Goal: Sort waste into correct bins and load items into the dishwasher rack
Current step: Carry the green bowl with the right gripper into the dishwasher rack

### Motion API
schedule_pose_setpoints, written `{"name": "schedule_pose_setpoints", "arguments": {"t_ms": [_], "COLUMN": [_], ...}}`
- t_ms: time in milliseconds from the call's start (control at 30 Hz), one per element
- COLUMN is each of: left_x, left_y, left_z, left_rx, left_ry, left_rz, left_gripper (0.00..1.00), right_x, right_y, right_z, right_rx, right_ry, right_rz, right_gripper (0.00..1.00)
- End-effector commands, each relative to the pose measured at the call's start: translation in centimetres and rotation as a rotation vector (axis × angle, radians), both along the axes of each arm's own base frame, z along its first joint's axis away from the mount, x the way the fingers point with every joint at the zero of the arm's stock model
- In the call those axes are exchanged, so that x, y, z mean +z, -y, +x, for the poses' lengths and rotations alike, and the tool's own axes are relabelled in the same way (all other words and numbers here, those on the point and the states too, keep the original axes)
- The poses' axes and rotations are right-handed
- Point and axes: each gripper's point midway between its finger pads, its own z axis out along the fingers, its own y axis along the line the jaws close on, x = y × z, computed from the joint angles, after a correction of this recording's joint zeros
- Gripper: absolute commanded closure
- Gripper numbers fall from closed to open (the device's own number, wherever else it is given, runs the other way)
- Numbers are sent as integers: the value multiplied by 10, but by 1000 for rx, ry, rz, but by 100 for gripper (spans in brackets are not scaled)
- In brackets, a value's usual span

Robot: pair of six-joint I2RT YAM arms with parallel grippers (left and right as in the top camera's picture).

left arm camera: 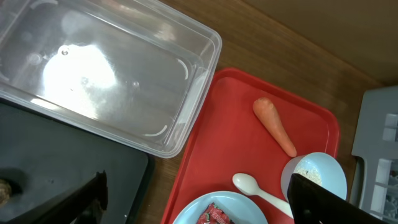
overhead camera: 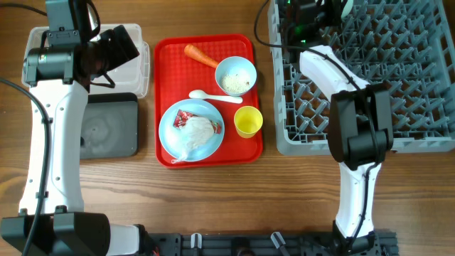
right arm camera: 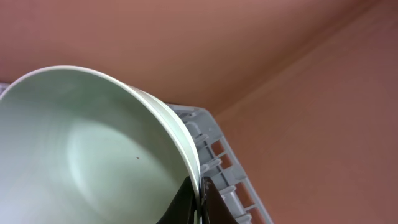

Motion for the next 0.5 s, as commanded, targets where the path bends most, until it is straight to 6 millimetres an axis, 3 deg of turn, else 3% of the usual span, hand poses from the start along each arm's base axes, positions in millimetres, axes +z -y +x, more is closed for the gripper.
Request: {"name": "schedule_pose_setpoints", "arguments": {"t_ms": [0,467], "left_x": [-4,-3], "left_y": [-4,-4], "left_z": [1,2], "left_rx": [19,19], "left_ry": [-8,-7], "left_rz": [5,5], "left_gripper": [7,3], "right_x": [-14,-17], "right_y": [1,-1], "right_z": [5,6], "right_rx": [15,29], "right_ry": [-23,-37], "right_rz": [-3,-1], "right_gripper": [95,96]}}
